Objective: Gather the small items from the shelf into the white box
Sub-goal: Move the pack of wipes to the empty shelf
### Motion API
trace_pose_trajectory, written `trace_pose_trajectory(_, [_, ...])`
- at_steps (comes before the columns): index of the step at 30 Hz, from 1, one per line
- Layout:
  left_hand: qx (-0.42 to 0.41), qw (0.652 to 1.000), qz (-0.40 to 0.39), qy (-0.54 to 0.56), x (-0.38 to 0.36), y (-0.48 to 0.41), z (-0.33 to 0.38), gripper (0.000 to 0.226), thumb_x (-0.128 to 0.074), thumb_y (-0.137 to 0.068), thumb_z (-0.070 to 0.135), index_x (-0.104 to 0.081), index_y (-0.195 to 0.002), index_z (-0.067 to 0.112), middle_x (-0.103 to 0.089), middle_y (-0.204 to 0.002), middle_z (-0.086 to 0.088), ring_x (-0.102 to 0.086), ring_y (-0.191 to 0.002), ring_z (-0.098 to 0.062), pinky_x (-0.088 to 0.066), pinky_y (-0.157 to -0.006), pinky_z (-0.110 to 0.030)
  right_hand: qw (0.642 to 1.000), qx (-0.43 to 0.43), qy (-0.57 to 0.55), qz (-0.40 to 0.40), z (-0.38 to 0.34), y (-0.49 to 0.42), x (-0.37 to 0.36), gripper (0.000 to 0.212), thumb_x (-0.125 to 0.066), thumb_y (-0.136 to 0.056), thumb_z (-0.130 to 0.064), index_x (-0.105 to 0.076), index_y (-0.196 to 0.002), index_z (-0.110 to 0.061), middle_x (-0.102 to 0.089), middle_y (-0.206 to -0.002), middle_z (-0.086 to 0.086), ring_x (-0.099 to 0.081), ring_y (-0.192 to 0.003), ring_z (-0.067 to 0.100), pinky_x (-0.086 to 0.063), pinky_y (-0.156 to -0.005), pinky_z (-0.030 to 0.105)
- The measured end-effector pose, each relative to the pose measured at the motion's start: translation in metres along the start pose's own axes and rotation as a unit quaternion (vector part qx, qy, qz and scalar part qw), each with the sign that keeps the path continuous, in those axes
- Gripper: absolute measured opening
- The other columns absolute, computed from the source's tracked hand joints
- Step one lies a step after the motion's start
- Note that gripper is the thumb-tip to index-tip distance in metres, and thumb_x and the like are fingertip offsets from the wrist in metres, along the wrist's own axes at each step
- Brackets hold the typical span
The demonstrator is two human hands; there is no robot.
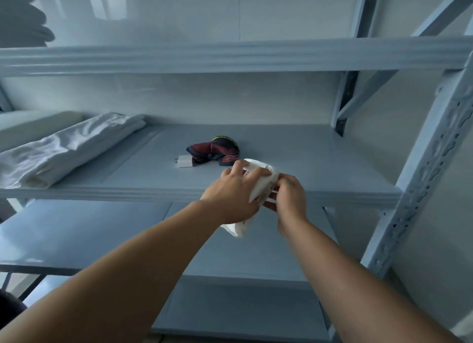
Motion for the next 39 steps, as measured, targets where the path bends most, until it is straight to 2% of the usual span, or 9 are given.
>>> trace_pose_trajectory(13, [-0.064, 0.998, -0.011, -0.005, -0.014, -0.141, -0.061, 0.068, -0.060, -0.086, 0.045, -0.026, -0.145, 0.047, -0.027, -0.147, -0.008, -0.044, -0.120, -0.043, -0.045, -0.090, -0.045, 0.996, 0.048, 0.022, 0.071, -0.024, -0.127, -0.046, 0.024, -0.045, -0.086, -0.013, -0.068, -0.093, -0.012, -0.073, -0.097, 0.019, -0.073, -0.085, 0.034, -0.057, -0.054, 0.032])
trace_pose_trajectory(16, [-0.063, 0.998, -0.020, 0.011, -0.022, -0.168, -0.071, 0.068, -0.059, -0.086, 0.045, -0.025, -0.145, 0.046, -0.027, -0.146, -0.010, -0.043, -0.120, -0.044, -0.046, -0.089, -0.046, 0.995, 0.050, 0.038, 0.079, -0.026, -0.152, -0.054, 0.024, -0.046, -0.088, -0.014, -0.069, -0.094, -0.013, -0.074, -0.093, 0.016, -0.073, -0.078, 0.030, -0.055, -0.052, 0.030])
trace_pose_trajectory(20, [-0.043, 0.998, -0.052, 0.020, -0.040, -0.194, -0.079, 0.068, -0.059, -0.084, 0.042, -0.024, -0.143, 0.047, -0.028, -0.141, -0.010, -0.043, -0.117, -0.042, -0.049, -0.087, -0.047, 0.994, 0.039, 0.074, 0.072, -0.020, -0.181, -0.055, 0.027, -0.044, -0.089, -0.016, -0.071, -0.089, -0.016, -0.076, -0.085, 0.012, -0.073, -0.066, 0.025, -0.060, -0.059, 0.041])
trace_pose_trajectory(23, [-0.027, 0.997, -0.064, 0.021, -0.050, -0.211, -0.084, 0.069, -0.060, -0.082, 0.039, -0.025, -0.141, 0.047, -0.029, -0.137, -0.010, -0.042, -0.115, -0.040, -0.051, -0.083, -0.046, 0.992, 0.028, 0.104, 0.062, -0.016, -0.203, -0.055, 0.031, -0.043, -0.090, -0.018, -0.072, -0.079, -0.023, -0.075, -0.071, 0.002, -0.071, -0.060, 0.022, -0.055, -0.055, 0.035])
trace_pose_trajectory(25, [-0.012, 0.997, -0.072, 0.016, -0.056, -0.220, -0.086, 0.069, -0.061, -0.081, 0.037, -0.026, -0.140, 0.046, -0.030, -0.135, -0.010, -0.041, -0.115, -0.039, -0.050, -0.080, -0.044, 0.989, 0.024, 0.136, 0.055, -0.015, -0.217, -0.054, 0.033, -0.044, -0.091, -0.019, -0.074, -0.080, -0.028, -0.074, -0.075, 0.000, -0.070, -0.066, 0.022, -0.054, -0.057, 0.033])
trace_pose_trajectory(28, [0.032, 0.996, -0.079, 0.008, -0.064, -0.233, -0.089, 0.066, -0.061, -0.080, 0.033, -0.029, -0.137, 0.044, -0.031, -0.131, -0.010, -0.041, -0.113, -0.039, -0.049, -0.075, -0.042, 0.979, 0.036, 0.195, 0.048, -0.013, -0.240, -0.053, 0.034, -0.046, -0.091, -0.016, -0.073, -0.109, -0.027, -0.073, -0.091, 0.003, -0.068, -0.079, 0.027, -0.056, -0.066, 0.038])
trace_pose_trajectory(30, [0.069, 0.994, -0.085, 0.006, -0.069, -0.241, -0.089, 0.065, -0.061, -0.081, 0.034, -0.030, -0.137, 0.042, -0.032, -0.131, -0.011, -0.041, -0.113, -0.040, -0.049, -0.077, -0.043, 0.965, 0.065, 0.251, 0.046, -0.015, -0.250, -0.053, 0.042, -0.048, -0.088, -0.013, -0.071, -0.121, -0.023, -0.074, -0.109, 0.007, -0.069, -0.098, 0.033, -0.058, -0.084, 0.048])
trace_pose_trajectory(33, [0.118, 0.989, -0.094, -0.002, -0.078, -0.254, -0.088, 0.063, -0.063, -0.082, 0.033, -0.032, -0.136, 0.041, -0.030, -0.133, -0.013, -0.039, -0.116, -0.040, -0.049, -0.076, -0.043, 0.949, 0.091, 0.300, 0.028, -0.017, -0.263, -0.053, 0.045, -0.048, -0.085, -0.013, -0.071, -0.122, -0.023, -0.072, -0.122, 0.008, -0.066, -0.111, 0.032, -0.053, -0.098, 0.052])
trace_pose_trajectory(39, [0.179, 0.977, -0.115, -0.031, -0.094, -0.272, -0.088, 0.063, -0.064, -0.081, 0.031, -0.032, -0.135, 0.040, -0.030, -0.136, -0.015, -0.039, -0.118, -0.042, -0.051, -0.082, -0.047, 0.920, 0.139, 0.366, 0.004, -0.019, -0.291, -0.048, 0.038, -0.051, -0.089, -0.008, -0.072, -0.118, -0.020, -0.073, -0.120, 0.003, -0.066, -0.111, 0.025, -0.052, -0.096, 0.037])
Point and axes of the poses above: each hand's wrist, its own y-axis away from the middle knuckle, its own x-axis out of the back of the hand, z = x × y, the point moved 4 cm from there along -y, towards the middle knuckle
